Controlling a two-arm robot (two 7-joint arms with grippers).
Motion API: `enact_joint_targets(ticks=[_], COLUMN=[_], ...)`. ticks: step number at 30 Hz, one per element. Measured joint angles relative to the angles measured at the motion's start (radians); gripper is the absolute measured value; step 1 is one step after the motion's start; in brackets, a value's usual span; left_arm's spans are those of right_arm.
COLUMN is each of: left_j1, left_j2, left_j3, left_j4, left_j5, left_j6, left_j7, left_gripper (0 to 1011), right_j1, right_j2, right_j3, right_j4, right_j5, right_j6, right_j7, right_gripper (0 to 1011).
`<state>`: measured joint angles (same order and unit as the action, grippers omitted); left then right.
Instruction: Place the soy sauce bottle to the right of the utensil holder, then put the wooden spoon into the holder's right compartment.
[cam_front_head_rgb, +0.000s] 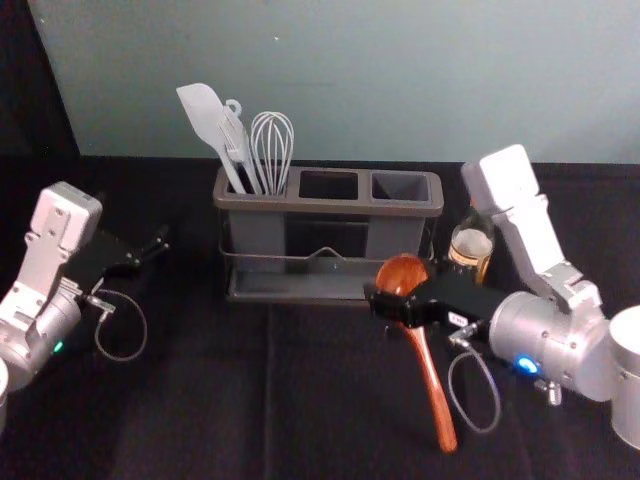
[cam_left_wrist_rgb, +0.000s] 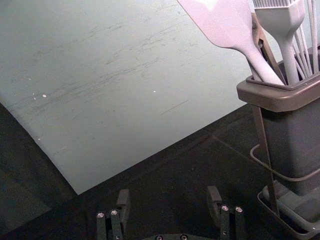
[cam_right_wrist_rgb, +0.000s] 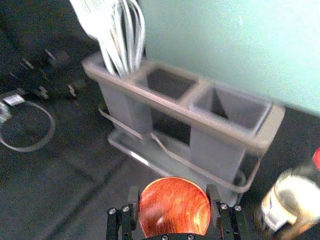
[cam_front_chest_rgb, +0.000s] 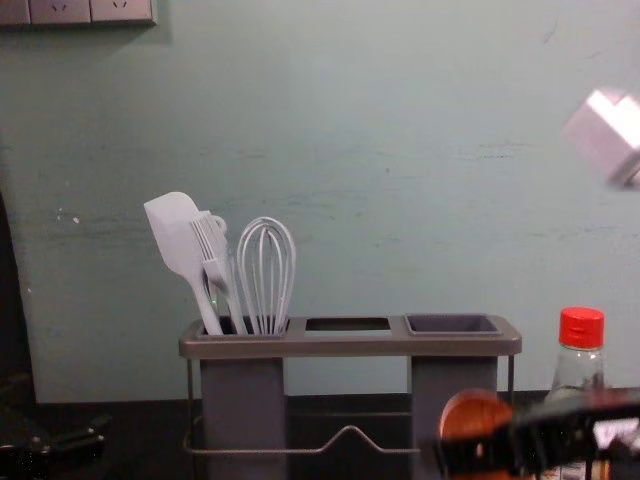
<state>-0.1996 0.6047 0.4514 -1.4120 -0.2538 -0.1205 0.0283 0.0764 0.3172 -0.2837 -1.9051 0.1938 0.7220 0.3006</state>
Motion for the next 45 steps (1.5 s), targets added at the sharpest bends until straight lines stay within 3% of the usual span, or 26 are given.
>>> enact_joint_targets(ticks=[2, 7, 15, 21, 27, 35, 45], left_j1=[0.0, 0.0, 0.0, 0.0, 0.0, 0.0, 0.0], left_j2=[0.0, 0.0, 0.0, 0.0, 0.0, 0.0, 0.0], left_j3=[0.0, 0.0, 0.0, 0.0, 0.0, 0.0, 0.0], left_j4=[0.0, 0.0, 0.0, 0.0, 0.0, 0.0, 0.0], left_j5=[0.0, 0.0, 0.0, 0.0, 0.0, 0.0, 0.0], left_j6=[0.0, 0.0, 0.0, 0.0, 0.0, 0.0, 0.0], left_j7=[0.0, 0.0, 0.0, 0.0, 0.0, 0.0, 0.0], left_gripper=[1005, 1005, 1005, 1005, 1005, 1005, 1005], right_j1=[-0.009, -0.042, -0.058, -0.048, -0.008, 0.086, 0.209], right_j2=[0.014, 0.085, 0.155, 0.177, 0.183, 0.167, 0.125], right_j3=[0.011, 0.053, 0.113, 0.159, 0.169, 0.133, 0.059], right_j4=[-0.013, -0.06, -0.077, -0.066, -0.054, -0.012, 0.083], right_j5=[0.009, 0.05, 0.119, 0.179, 0.22, 0.254, 0.21], right_j6=[-0.046, -0.251, -0.449, -0.559, -0.584, -0.569, -0.604], right_j7=[0.021, 0.106, 0.211, 0.262, 0.283, 0.281, 0.228], right_gripper=[829, 829, 829, 829, 829, 830, 829])
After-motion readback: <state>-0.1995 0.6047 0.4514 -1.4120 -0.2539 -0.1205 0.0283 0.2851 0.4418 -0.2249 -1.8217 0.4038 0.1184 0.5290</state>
